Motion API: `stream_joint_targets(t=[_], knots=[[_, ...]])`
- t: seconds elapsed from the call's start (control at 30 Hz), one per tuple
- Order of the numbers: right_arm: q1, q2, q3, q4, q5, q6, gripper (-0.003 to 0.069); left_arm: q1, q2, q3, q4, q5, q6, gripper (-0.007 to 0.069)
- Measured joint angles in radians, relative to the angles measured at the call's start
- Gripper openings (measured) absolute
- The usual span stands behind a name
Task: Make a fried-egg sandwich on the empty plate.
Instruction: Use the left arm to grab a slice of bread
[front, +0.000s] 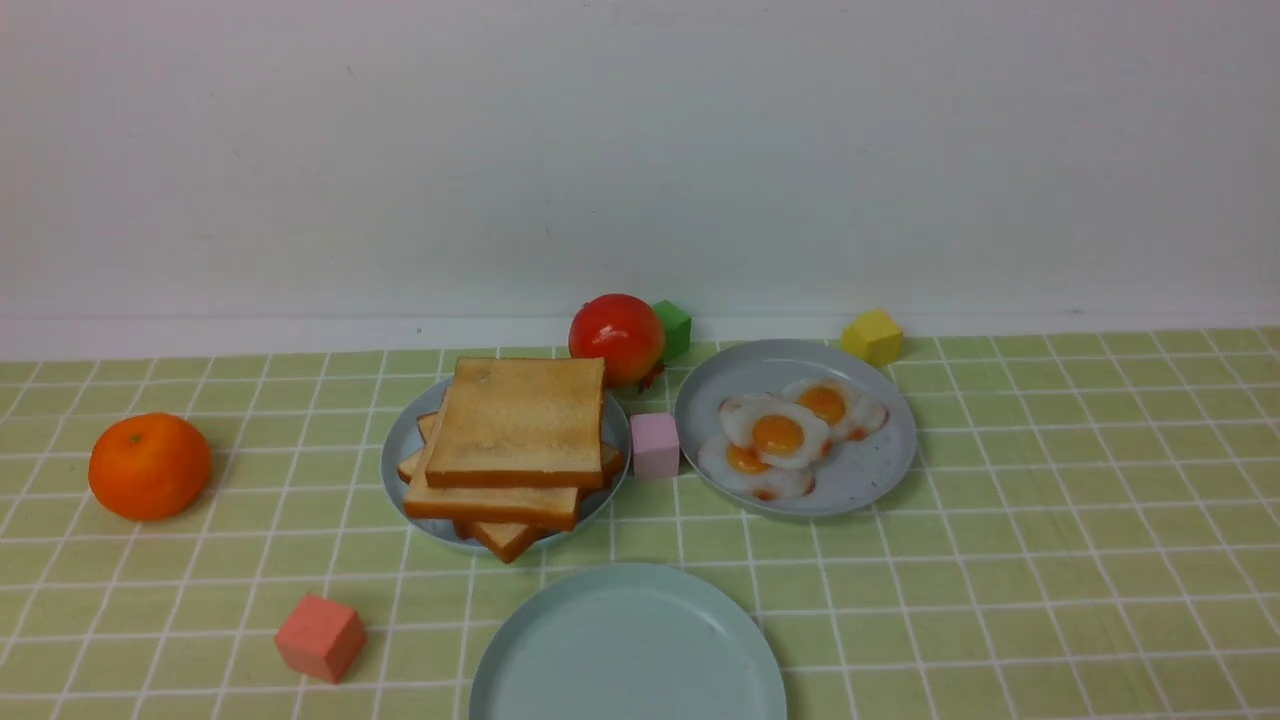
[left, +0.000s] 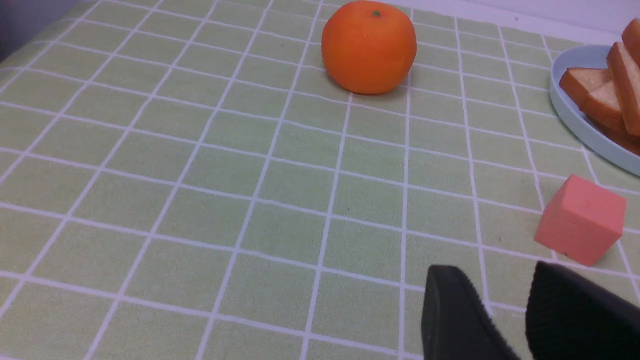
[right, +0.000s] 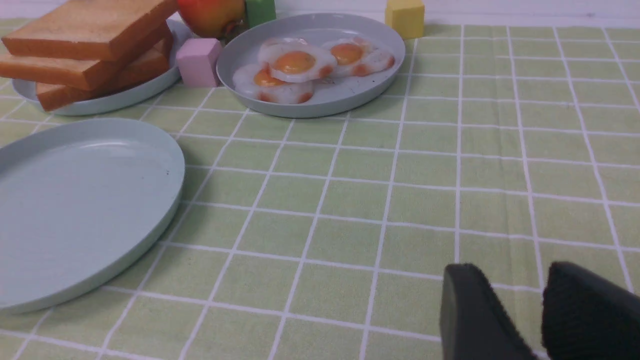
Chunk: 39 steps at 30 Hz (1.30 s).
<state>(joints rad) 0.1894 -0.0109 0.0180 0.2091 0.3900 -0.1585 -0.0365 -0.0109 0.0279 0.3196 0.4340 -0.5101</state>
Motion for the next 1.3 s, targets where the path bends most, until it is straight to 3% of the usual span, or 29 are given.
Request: stream_joint_targets(t=[0.97,1.13,1.3], knots=[[0.0,0.0,0.0,0.0,-0.011,0.0,0.0241,0.0,0.0,0.0,0.028,-0.008,0.0,0.0237],[0.0,0.0,0.009,0.0,-0.124,0.0,0.0241,0.0,0.0,0.001,0.024,-0.09,-0.001,0.0237],[0.0,0.0,0.009,0.0,-0.408,0.0,0.0241,0.0,0.0,0.001,0.014,-0.329,-0.001,0.0237]])
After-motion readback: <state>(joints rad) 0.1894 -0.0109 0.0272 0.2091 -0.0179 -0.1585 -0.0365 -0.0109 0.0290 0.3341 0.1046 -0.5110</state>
